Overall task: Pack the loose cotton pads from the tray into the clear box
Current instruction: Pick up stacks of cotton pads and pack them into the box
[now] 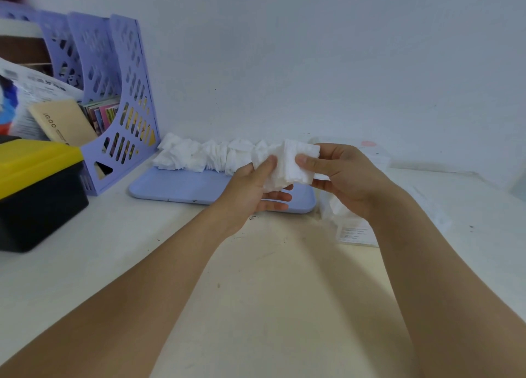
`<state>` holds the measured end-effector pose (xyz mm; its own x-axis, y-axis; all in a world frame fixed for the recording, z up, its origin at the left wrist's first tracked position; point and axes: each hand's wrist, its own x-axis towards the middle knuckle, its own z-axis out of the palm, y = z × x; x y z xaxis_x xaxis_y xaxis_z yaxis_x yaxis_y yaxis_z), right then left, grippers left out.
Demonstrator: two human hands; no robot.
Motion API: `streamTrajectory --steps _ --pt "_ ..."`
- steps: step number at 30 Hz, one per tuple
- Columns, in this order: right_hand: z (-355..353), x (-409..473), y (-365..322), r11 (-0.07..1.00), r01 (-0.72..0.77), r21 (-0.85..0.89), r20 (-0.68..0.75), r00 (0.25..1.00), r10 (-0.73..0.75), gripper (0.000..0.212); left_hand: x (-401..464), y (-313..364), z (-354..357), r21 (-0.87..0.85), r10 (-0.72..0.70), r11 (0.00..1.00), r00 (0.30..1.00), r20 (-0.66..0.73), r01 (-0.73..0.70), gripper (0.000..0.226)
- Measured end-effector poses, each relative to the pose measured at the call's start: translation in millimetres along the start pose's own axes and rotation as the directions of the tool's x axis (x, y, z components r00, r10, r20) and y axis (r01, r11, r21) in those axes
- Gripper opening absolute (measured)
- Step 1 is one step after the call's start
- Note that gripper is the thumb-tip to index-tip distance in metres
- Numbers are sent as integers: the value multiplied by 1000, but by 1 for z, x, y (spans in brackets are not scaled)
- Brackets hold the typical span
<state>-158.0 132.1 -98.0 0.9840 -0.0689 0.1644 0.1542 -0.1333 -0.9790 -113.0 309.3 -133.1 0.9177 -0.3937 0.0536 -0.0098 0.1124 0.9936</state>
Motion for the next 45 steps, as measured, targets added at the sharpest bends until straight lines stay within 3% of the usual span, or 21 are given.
streamTrajectory --steps 5,11,14,16,19,25,29,39,45 --pt "-1 -2 -3 997 -17 -76 115 993 26 24 -2 1 0 81 9 997 999 31 -12 34" --pt "9 -2 -2 986 1 -164 25 1000 3 19 -3 3 0 34 -7 999 999 32 6 34" --pt "13 1 -1 998 -17 -59 -23 1000 16 33 -3 4 1 -101 -47 994 999 -20 45 35" --pt "12 0 -1 998 -56 13 25 998 56 40 -3 5 2 -144 -42 989 999 -20 39 35" --pt "12 -3 -1 998 -65 3 155 986 64 26 -2 5 1 -202 -35 979 999 -24 30 34" --pt "11 -1 1 985 -139 103 76 988 131 23 1 5 -3 -322 -60 944 997 41 70 39" --pt "11 -2 0 982 -148 116 58 988 142 18 1 3 -5 -282 -48 956 991 124 82 44" --pt "12 -4 -6 973 -182 143 26 983 180 18 8 -2 -4 -190 15 982 996 82 1 43" --pt "14 -2 -7 970 -192 146 -58 978 202 16 8 -7 0 -93 96 990 993 -64 -101 43"
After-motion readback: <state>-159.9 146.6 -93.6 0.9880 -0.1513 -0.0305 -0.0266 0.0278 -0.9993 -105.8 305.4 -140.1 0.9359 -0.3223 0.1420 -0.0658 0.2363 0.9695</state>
